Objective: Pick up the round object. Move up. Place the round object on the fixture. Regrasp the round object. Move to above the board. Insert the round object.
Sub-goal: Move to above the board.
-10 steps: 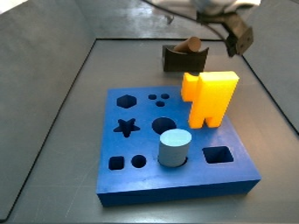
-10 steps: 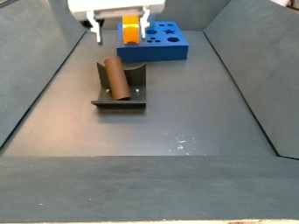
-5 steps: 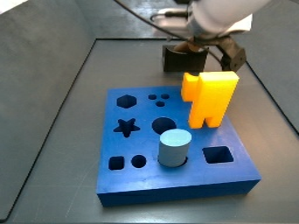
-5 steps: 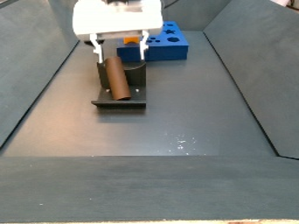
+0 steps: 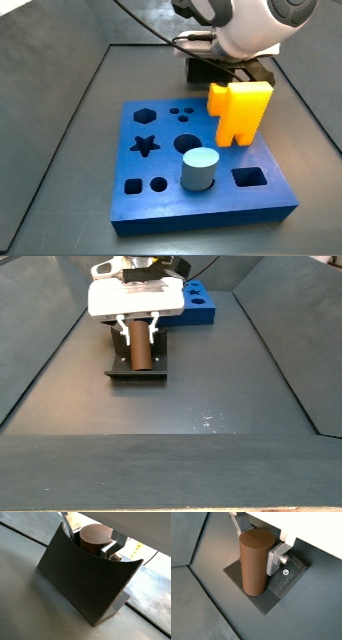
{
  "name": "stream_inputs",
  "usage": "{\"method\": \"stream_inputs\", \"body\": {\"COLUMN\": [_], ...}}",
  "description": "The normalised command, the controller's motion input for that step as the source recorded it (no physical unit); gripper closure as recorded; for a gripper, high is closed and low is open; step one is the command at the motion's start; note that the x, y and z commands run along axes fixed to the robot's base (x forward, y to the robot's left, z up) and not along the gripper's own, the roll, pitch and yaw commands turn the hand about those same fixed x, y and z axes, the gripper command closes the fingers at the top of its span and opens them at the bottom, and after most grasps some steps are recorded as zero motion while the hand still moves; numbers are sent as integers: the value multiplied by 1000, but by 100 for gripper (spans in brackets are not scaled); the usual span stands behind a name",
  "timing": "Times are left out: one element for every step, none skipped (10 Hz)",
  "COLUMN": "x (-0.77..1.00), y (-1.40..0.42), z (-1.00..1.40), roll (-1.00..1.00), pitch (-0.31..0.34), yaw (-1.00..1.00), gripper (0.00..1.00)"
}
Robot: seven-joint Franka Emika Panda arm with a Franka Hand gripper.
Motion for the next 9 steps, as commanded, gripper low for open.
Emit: {"method": "stream_inputs", "body": {"x": [-25, -25, -28, -34, -36, -35, -37, -39, -40], "y": [76, 76, 74, 72, 71, 70, 68, 66, 63], "z": [1000, 1000, 1000, 1000, 1000, 1000, 1000, 1000, 1000], "roll": [32, 31, 17, -21, -47, -70, -77, -79, -83], "pitch": [-125, -125, -117, -100, -66, -9, 31, 56, 114], "yaw": [-40, -40, -52, -79, -94, -102, -98, -91, -60], "gripper": [100, 100, 100, 100, 100, 100, 100, 100, 100]}}
